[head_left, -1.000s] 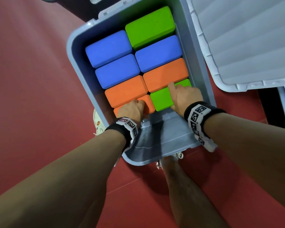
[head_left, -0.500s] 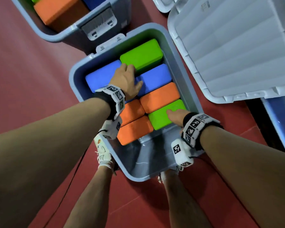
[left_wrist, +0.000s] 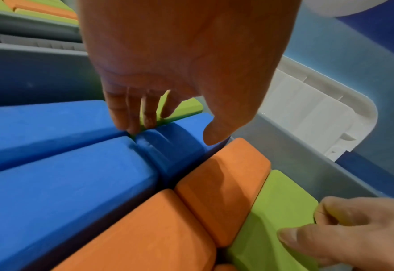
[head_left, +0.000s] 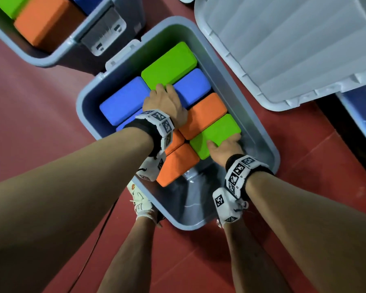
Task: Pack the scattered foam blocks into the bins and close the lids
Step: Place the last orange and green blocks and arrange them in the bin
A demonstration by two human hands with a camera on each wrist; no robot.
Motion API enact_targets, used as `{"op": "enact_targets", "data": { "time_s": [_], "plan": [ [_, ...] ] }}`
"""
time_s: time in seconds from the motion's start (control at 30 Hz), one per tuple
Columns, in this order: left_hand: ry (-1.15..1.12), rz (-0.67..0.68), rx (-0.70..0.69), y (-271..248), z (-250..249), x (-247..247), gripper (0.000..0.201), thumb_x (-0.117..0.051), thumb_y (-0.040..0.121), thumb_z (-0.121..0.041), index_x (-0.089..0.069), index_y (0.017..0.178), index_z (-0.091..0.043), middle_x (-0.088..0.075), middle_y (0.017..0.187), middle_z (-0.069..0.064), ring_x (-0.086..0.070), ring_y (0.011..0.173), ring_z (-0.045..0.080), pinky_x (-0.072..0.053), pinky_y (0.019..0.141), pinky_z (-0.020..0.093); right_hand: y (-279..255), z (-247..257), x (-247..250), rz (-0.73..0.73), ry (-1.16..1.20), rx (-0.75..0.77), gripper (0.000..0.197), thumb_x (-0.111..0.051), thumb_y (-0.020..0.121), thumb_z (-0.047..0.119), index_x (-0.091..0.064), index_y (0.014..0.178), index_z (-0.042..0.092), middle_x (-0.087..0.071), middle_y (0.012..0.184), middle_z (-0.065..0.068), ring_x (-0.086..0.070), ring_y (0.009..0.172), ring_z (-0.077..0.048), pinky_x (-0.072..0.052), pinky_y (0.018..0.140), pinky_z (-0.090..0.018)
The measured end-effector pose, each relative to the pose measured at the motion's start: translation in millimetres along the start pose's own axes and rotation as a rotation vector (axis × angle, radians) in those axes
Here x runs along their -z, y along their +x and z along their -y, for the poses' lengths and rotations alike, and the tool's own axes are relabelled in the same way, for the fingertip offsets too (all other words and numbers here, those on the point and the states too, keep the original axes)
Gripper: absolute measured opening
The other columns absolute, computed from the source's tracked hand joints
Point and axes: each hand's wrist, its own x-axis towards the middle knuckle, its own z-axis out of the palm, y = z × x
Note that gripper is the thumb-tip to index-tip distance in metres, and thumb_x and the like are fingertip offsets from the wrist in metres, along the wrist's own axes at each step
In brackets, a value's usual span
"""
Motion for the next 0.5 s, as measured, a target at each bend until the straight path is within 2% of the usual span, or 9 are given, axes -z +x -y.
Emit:
{"op": "enact_targets", "data": {
  "time_s": [0.07,0.1,0.17,0.23,0.33,0.37,0.43,0.5],
  "plan": [
    [-0.012,-0.008,0.072,5,-2,-3,0.062,-0.057,0.089,-0.041,-0.037,0.137,-0.006,-0.050,0.129,0.017,-0.051,0.117,0.035,-0.041,0.089,0.043,0,0,2,0.004,-0.019,0.021,0.076,-0.058,0.093,0.047,-0.021,0.137,-0.003,-0.055,0.132,-0.021,-0.057,0.117,-0.036,-0.041,0.085,-0.034],
    [-0.038,0.000,0.089,9,-2,-5,0.067,-0.057,0.088,-0.043,-0.033,0.139,-0.006,-0.053,0.127,0.017,-0.053,0.115,0.036,-0.043,0.089,0.043,0,-1,4,-0.002,-0.033,0.039,0.077,-0.059,0.092,0.047,-0.023,0.138,-0.002,-0.055,0.132,-0.021,-0.057,0.117,-0.037,-0.043,0.087,-0.036],
    [-0.144,0.026,0.048,15,1,-5,0.069,-0.058,0.084,-0.046,-0.030,0.134,-0.006,-0.059,0.113,0.017,-0.060,0.100,0.039,-0.047,0.079,0.045,2,-2,5,-0.012,-0.045,0.051,0.074,-0.061,0.090,0.045,-0.029,0.137,-0.001,-0.056,0.131,-0.021,-0.058,0.117,-0.037,-0.045,0.088,-0.037],
    [-0.197,0.042,-0.021,20,7,-5,0.066,-0.059,0.086,-0.046,-0.032,0.128,-0.004,-0.058,0.109,0.020,-0.060,0.094,0.040,-0.047,0.073,0.045,6,-2,4,-0.028,0.019,0.044,0.066,-0.061,0.090,0.041,-0.035,0.133,-0.002,-0.057,0.129,-0.020,-0.058,0.115,-0.036,-0.045,0.087,-0.037],
    [-0.118,0.144,-0.068,26,13,-1,0.074,-0.063,0.088,-0.052,-0.034,0.132,0.001,-0.053,0.120,0.026,-0.057,0.101,0.041,-0.041,0.073,0.042,16,-4,-2,-0.030,0.300,-0.041,0.068,-0.062,0.081,0.040,-0.031,0.126,-0.001,-0.059,0.114,-0.010,-0.063,0.099,-0.026,-0.051,0.090,-0.040],
    [-0.070,0.187,-0.071,29,14,2,0.081,-0.063,0.087,-0.055,-0.034,0.135,0.002,-0.053,0.122,0.026,-0.057,0.103,0.040,-0.040,0.072,0.042,22,-5,-7,-0.010,0.439,-0.084,0.070,-0.062,0.074,0.042,-0.030,0.124,0.004,-0.063,0.111,-0.012,-0.068,0.090,-0.025,-0.056,0.086,-0.042],
    [0.015,0.240,-0.082,34,11,7,0.095,-0.062,0.082,-0.065,-0.031,0.141,0.003,-0.056,0.120,0.025,-0.057,0.098,0.038,-0.040,0.070,0.041,32,-9,-13,0.049,0.697,-0.150,0.072,-0.061,0.066,0.043,-0.034,0.123,0.008,-0.066,0.102,-0.016,-0.073,0.074,-0.026,-0.062,0.070,-0.042],
    [0.068,0.273,-0.082,37,8,10,0.110,-0.062,0.074,-0.073,-0.027,0.145,0.004,-0.058,0.117,0.024,-0.055,0.088,0.033,-0.043,0.070,0.042,36,-9,-17,0.160,0.853,-0.199,0.073,-0.066,0.062,0.042,-0.046,0.125,0.009,-0.066,0.109,-0.015,-0.073,0.081,-0.030,-0.062,0.068,-0.045]
  ]
}}
